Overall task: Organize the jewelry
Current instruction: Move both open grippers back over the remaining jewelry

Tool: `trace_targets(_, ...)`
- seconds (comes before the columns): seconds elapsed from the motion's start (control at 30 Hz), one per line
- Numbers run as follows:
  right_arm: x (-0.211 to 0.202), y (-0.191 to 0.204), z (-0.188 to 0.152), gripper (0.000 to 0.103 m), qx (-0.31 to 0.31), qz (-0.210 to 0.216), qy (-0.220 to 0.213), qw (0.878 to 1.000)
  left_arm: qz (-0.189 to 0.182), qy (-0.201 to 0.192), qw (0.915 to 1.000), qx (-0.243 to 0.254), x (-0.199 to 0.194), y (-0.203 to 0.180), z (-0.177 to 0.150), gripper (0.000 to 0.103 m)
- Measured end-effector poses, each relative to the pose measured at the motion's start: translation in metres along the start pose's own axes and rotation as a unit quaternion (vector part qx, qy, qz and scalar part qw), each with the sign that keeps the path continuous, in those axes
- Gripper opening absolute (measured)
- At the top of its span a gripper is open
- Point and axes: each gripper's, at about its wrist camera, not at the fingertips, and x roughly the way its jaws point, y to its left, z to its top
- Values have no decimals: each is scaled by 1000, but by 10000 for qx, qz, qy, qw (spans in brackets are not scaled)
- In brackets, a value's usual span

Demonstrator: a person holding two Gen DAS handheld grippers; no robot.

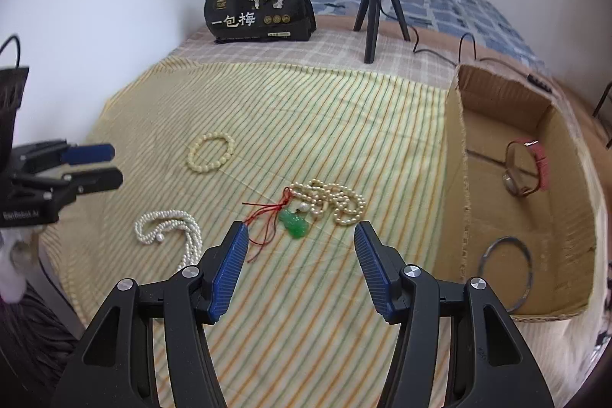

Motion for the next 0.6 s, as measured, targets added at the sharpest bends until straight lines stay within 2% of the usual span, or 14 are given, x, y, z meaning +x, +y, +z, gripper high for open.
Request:
trace_targets(0.1, 9, 1, 2, 57, 83, 171, 106, 9998, -13, 61, 10000, 18, 4, 4, -2, 51)
trace_targets(0.17, 14, 4, 1, 57, 1, 221, 193, 9996, -23, 141, 9999, 10, 8, 7, -5, 43)
trace_targets(0.3, 29, 10, -5, 43, -215, 228, 432, 9986, -74, 306, 9995, 16, 17, 9, -10, 43)
trace_targets(0.4, 39, 9, -9, 36, -291, 170, 540, 9980, -125, 399, 9991, 54, 23, 8, -11, 36)
trace_targets(0.6, 51, 6, -10, 35, -373, 96, 623, 9973, -210, 552, 9982, 61, 35, 8, -13, 36)
